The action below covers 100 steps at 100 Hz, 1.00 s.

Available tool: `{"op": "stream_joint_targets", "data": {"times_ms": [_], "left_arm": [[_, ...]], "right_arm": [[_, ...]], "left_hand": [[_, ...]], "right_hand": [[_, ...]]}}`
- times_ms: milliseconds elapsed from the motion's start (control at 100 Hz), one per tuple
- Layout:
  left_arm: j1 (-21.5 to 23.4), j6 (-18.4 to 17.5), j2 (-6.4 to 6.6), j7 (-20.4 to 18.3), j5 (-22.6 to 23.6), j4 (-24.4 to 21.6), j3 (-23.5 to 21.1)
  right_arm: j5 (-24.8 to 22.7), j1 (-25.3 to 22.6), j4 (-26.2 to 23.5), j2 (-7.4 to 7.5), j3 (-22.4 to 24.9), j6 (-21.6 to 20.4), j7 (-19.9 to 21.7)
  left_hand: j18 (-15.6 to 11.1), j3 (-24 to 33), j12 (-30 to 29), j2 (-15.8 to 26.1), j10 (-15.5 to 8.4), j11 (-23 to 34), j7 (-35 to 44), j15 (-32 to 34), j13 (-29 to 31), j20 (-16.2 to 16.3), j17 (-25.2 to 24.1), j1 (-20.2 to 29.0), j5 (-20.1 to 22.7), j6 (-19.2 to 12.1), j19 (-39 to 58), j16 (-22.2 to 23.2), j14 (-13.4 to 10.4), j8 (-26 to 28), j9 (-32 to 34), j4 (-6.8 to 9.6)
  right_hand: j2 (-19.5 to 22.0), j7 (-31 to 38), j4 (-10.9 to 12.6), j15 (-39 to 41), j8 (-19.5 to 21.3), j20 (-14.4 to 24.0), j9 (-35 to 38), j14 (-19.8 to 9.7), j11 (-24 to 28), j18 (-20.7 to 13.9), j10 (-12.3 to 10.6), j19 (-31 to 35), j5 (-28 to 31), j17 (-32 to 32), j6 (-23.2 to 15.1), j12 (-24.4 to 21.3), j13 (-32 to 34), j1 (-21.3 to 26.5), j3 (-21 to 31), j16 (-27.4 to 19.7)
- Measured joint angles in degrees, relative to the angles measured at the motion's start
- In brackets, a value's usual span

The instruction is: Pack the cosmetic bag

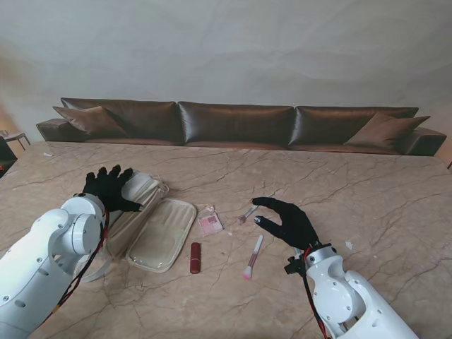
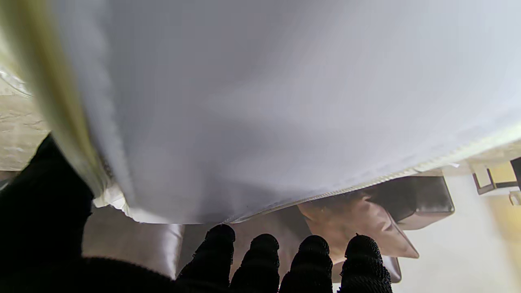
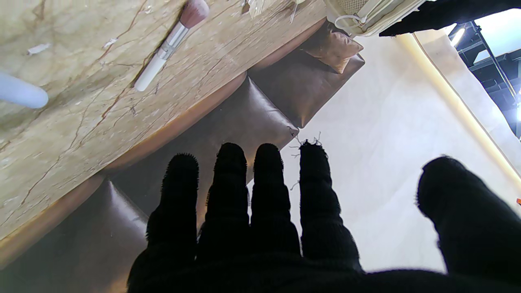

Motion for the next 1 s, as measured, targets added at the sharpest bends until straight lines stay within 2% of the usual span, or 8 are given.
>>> {"op": "stream_joint_targets", "data": {"times_ms": [200,340,440,500,570,710,830,1000], "left_arm": [[-0.36,0.16,-0.18,2.6,1.57,1.94,0.27],[-1.24,1.24,-0.31,5.17,0.82,4.22,1.06],[-1.68,2.29,-0.38,5.83,-0.92,5.28,1.43],[-1.9,2.8,-0.44,6.36,-2.08,5.69,1.7],[-2.15,3.39,-0.56,7.26,-2.79,6.19,2.03],[-2.6,3.9,-0.69,7.12,-2.36,6.56,2.51],[-3.22,4.87,-0.67,5.84,-1.48,6.61,3.1],[-4.19,5.68,-0.65,5.7,-3.59,7.29,3.55]], "right_arm": [[0.69,0.33,0.0,0.0,-0.47,0.23,0.72],[0.76,0.55,0.01,0.0,-0.71,0.33,0.89],[0.87,0.84,0.21,0.0,-0.99,0.36,1.02],[1.06,1.05,0.35,0.0,-1.17,0.4,1.26],[1.32,1.33,0.53,0.02,-1.36,0.44,1.72],[1.51,2.12,0.82,0.1,-1.81,0.48,2.91],[1.51,3.35,1.17,0.29,-2.36,0.48,4.11],[-0.48,6.28,1.98,0.85,-3.69,1.27,7.02]], "left_hand": [[1.66,3.17,0.0,-0.1,0.0,0.0,0.0,5.13,0.49,4.11,2.23,-0.79,0.0,-0.02,8.43,10.28,2.05,0.01,0.0,0.0],[-0.5,6.71,0.0,-1.16,1.04,0.0,0.0,11.78,9.6,6.38,6.07,-0.88,0.0,1.73,18.82,15.23,2.51,0.01,0.0,0.0],[-1.03,10.29,0.0,-2.12,2.1,0.0,0.0,18.91,16.22,8.56,7.45,-0.87,0.0,4.36,28.62,23.02,2.36,0.01,0.0,0.01],[-1.62,12.91,0.0,-3.55,2.16,0.0,0.0,23.59,18.29,10.1,8.4,-0.3,0.0,5.54,33.91,28.14,0.66,0.01,0.0,0.01],[-2.02,16.11,8.31,-4.5,2.11,1.59,0.0,29.24,20.71,11.88,9.38,0.23,0.0,6.82,39.14,33.47,-0.26,0.01,0.06,0.01],[-2.04,21.39,30.41,-5.16,-3.84,14.76,0.0,36.26,25.29,16.83,12.9,3.28,0.03,6.7,48.31,42.97,-1.18,0.26,2.52,-0.03],[-2.01,24.87,35.77,-5.78,-5.85,31.34,1.77,39.38,29.85,20.78,17.99,5.78,-1.17,5.73,57.48,49.23,-1.5,17.89,4.21,-0.21],[-2.04,27.01,38.6,-6.49,-7.49,40.61,16.33,45.52,35.66,22.64,24.92,7.71,-3.62,4.41,66.97,54.79,-3.14,33.84,7.96,-0.7]], "right_hand": [[0.0,0.0,0.0,0.0,0.0,0.0,0.0,0.0,0.0,0.01,0.0,0.32,0.0,0.0,0.0,0.0,0.01,0.0,0.01,0.01],[0.0,0.0,0.0,0.0,0.0,0.01,0.0,0.0,0.0,0.03,0.0,0.32,0.0,0.0,0.0,0.0,0.01,0.0,0.01,0.01],[0.0,0.0,0.0,0.0,0.0,0.02,0.0,0.0,0.0,0.19,0.0,0.33,0.0,0.0,-0.12,0.0,0.01,0.0,0.01,0.01],[0.0,0.16,0.0,0.0,0.0,0.03,0.0,0.0,0.0,0.5,0.0,0.33,0.0,0.0,-0.21,0.0,0.01,0.0,0.01,0.01],[0.0,0.42,-0.02,0.0,0.0,0.04,0.0,0.0,0.0,0.56,0.0,0.33,0.0,0.0,-0.24,0.0,0.01,0.0,0.02,0.01],[0.0,0.51,-0.03,0.0,0.0,0.08,0.01,0.0,0.01,0.58,0.0,0.57,0.0,0.0,-0.25,0.0,0.01,0.0,0.02,0.01],[0.0,0.58,-0.03,0.04,0.0,0.1,0.07,0.0,0.36,0.59,0.0,0.63,0.24,0.04,-0.26,0.0,0.57,0.0,0.03,0.31],[0.0,0.8,-0.03,1.54,0.0,0.76,0.1,0.0,1.2,0.79,-0.01,0.98,1.04,0.3,-0.96,0.58,2.34,0.0,0.05,1.27]]}}
